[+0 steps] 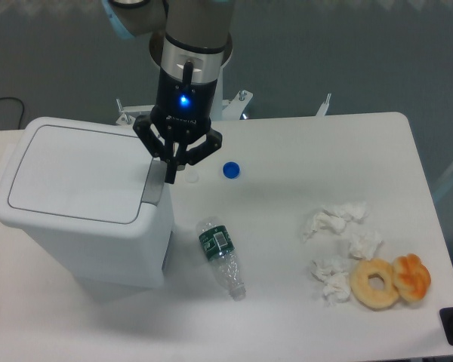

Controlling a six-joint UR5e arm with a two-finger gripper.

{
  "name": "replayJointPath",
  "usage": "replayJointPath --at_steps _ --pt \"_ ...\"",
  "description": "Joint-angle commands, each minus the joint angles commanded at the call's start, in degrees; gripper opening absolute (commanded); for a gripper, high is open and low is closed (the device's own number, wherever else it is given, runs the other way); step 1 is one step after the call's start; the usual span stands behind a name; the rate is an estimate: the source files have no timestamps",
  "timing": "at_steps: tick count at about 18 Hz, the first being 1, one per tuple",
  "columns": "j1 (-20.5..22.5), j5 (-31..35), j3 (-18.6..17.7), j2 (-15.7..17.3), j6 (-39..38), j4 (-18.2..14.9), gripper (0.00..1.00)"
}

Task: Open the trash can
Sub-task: 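Lower the gripper onto the grey tab of the lid, then press the tab so the lid flips open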

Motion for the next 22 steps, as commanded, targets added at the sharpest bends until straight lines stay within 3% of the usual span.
replayJointPath --at_steps 22 --pt "-0.9 -0.4 0.0 -0.7 -0.1 0.1 0.09"
